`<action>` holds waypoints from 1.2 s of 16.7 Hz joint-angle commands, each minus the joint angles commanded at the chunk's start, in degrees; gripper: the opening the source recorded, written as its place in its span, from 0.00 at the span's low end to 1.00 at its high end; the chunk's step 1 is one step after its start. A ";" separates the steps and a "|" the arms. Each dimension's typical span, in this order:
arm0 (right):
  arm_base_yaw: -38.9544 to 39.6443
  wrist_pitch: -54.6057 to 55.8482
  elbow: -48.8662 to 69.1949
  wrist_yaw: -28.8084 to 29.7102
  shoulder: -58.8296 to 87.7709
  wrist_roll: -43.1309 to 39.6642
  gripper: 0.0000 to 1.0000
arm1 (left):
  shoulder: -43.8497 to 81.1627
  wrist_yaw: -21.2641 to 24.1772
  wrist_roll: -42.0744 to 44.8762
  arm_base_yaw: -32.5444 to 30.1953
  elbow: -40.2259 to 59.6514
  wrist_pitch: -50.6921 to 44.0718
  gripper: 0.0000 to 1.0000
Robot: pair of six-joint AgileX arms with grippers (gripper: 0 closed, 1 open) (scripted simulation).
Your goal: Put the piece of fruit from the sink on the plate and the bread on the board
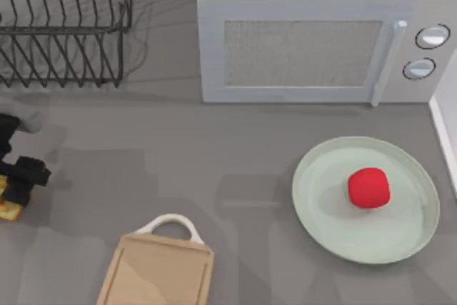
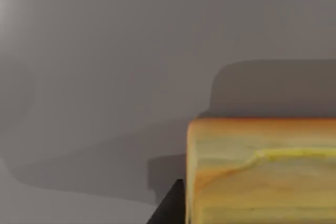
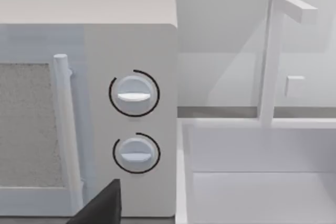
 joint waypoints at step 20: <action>0.00 0.00 0.00 0.00 0.00 0.00 1.00 | -6.76 0.29 -0.24 -0.26 11.20 -18.49 0.00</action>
